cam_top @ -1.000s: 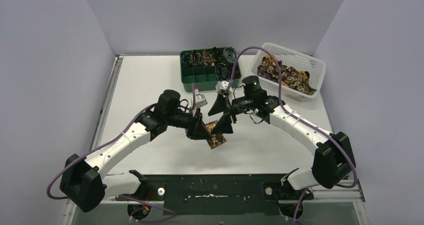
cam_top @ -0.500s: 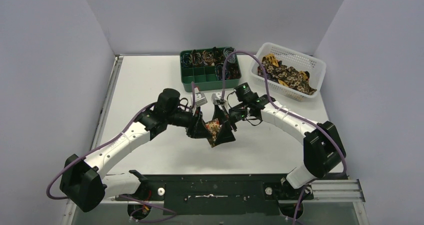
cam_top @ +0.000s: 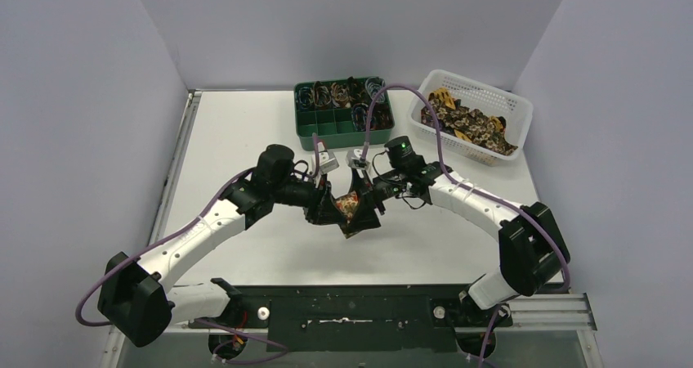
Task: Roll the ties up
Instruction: Place the tie in the storage box.
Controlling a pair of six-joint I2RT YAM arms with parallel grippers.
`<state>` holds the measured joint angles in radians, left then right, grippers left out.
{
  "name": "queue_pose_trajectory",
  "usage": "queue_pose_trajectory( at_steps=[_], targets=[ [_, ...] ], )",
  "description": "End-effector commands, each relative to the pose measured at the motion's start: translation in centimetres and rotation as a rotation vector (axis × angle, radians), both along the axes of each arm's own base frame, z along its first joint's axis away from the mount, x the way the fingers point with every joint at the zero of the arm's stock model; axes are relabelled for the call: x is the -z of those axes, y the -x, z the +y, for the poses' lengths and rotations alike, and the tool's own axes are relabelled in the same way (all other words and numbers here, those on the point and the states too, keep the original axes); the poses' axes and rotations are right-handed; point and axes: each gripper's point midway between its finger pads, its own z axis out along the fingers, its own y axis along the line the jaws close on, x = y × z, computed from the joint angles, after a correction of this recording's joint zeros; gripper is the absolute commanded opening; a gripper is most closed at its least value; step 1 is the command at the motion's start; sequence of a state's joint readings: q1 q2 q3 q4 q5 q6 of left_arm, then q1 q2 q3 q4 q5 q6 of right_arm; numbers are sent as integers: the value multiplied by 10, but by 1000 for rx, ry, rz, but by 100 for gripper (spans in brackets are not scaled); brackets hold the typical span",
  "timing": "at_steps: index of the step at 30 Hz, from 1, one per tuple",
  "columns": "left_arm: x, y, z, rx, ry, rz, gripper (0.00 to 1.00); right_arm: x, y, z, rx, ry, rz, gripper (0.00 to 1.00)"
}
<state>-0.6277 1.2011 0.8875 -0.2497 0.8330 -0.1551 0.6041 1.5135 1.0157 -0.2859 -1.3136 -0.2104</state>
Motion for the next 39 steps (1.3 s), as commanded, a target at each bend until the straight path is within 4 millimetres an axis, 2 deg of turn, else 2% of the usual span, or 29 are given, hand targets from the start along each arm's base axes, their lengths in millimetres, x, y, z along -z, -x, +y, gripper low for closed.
queue_pose_trajectory(
  at_steps=[1,11,14,17,18,20,24,31,36,38,39],
  targets=[
    [-32,-11,-4,-9,72,-120,0,-24,0,5,-10,-76,-63,71],
    [-40,-14,3,-41,106,-148,0,-28,12,1,-63,-90,-64,62],
    [-41,-13,2,-37,114,-150,0,-30,12,1,-66,-96,-61,54],
    [-39,-11,2,-28,114,-141,0,-36,11,3,-64,-107,-63,52],
    [-38,-12,2,-28,113,-138,0,-38,9,4,-57,-110,-64,52],
    [-36,-11,2,-26,110,-134,0,-44,5,6,-30,-122,-78,63],
    [-36,-11,2,-32,110,-137,0,-50,-4,10,48,-133,-77,70],
    [-38,-13,5,-50,106,-148,0,-44,1,10,13,-128,-47,49],
    [-38,-14,6,-61,109,-156,0,-41,4,6,-1,-118,-53,49],
    [-39,-14,7,-63,110,-158,0,-41,4,6,-2,-117,-53,42],
    [-40,-15,7,-65,112,-159,0,-41,4,6,-2,-115,-52,43]
  ],
)
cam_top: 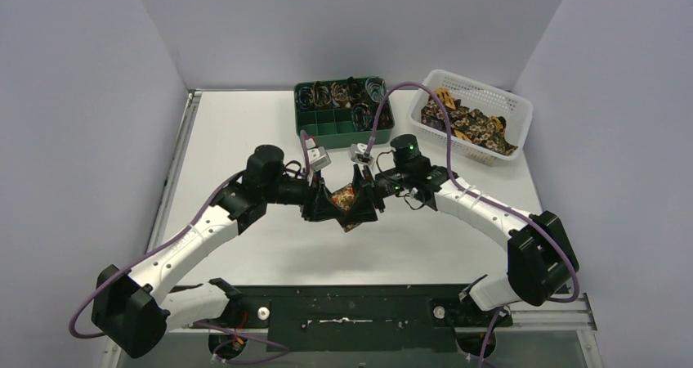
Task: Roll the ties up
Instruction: Place the tie in the storage box.
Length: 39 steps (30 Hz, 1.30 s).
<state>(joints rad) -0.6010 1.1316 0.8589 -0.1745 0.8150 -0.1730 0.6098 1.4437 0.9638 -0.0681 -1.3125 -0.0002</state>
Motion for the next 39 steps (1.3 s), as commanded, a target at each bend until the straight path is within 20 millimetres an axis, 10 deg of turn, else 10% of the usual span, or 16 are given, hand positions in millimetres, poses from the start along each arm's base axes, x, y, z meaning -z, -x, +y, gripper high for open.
queue_pose_trajectory(
  at_steps=[1,8,21,32,39],
  targets=[
    [-21,-7,2,-21,51,-79,0,-13,4,1,-40,-45,-53,51],
    [-27,-10,1,-24,66,-93,0,-12,3,1,-47,-38,-59,57],
    [-24,-19,5,-77,61,-104,0,-21,-7,7,20,-44,-35,19],
    [-34,-61,35,-353,114,-134,92,6,-25,12,100,60,37,5],
    [-26,-100,90,-711,86,-105,97,28,-90,13,393,205,69,2]
  ],
)
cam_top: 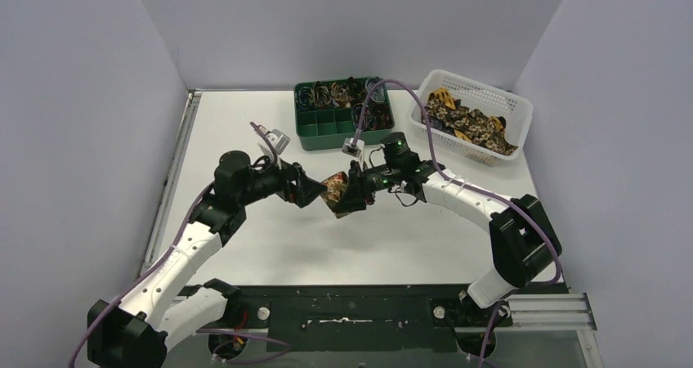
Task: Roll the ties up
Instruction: Place the tie in the storage box.
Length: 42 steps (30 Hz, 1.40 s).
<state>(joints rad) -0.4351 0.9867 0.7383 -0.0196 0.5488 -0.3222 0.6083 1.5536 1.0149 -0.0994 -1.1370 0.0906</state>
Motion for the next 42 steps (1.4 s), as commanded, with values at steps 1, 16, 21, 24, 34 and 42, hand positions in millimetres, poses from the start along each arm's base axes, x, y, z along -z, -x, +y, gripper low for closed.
queue_pose_trajectory(
  at_steps=[1,16,21,24,34,42],
  targets=[
    [-13,-37,46,-330,28,-28,97,-1,-73,-1,309,109,-36,0],
    [73,-46,154,-919,-89,297,97,-9,-253,-47,1103,387,-84,0],
    [83,-46,153,-904,-104,335,97,-9,-283,-39,1198,437,-106,0],
    [87,-45,153,-889,-120,347,97,-10,-300,-30,1240,446,-149,0],
    [94,-43,148,-831,-141,366,97,22,-328,-10,1221,530,-174,0],
    [94,-45,138,-794,-96,383,97,30,-337,-4,1179,550,-213,0]
  ],
)
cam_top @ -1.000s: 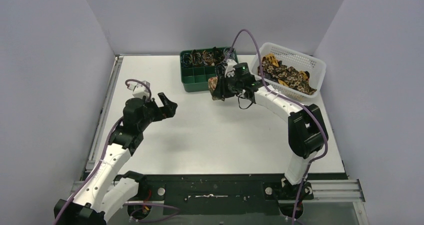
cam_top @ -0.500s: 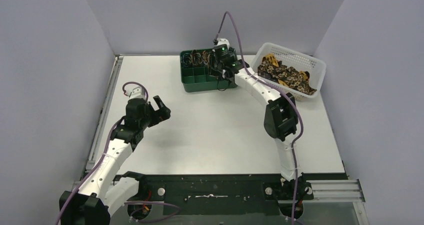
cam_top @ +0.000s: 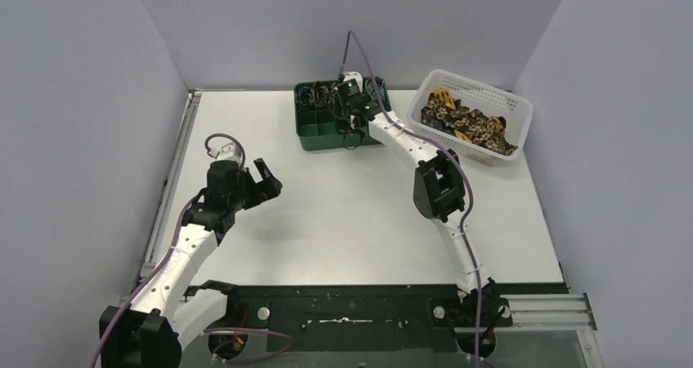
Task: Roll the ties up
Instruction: Place the tie in the storage box.
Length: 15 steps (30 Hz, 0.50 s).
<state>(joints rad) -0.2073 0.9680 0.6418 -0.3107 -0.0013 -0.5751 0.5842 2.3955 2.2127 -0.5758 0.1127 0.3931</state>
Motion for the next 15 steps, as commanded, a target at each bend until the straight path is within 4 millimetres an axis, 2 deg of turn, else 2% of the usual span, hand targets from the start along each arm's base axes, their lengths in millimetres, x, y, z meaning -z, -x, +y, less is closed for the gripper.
queue_pose_trajectory(
  at_steps=[1,6,8,12,15],
  targets=[
    [-9,-7,-10,31,60,-48,97,-35,-19,4,-20,8,-100,0],
    [-4,-5,-15,45,81,-29,97,-18,-27,3,-56,6,-73,0],
    [-2,-6,-15,53,79,-31,97,-9,-30,-3,-43,31,-57,0],
    [-1,-7,-12,57,49,-6,97,1,-23,-8,-64,60,-16,0],
    [-4,-9,-10,49,50,-11,97,0,-16,-11,-79,73,13,0]
  ],
)
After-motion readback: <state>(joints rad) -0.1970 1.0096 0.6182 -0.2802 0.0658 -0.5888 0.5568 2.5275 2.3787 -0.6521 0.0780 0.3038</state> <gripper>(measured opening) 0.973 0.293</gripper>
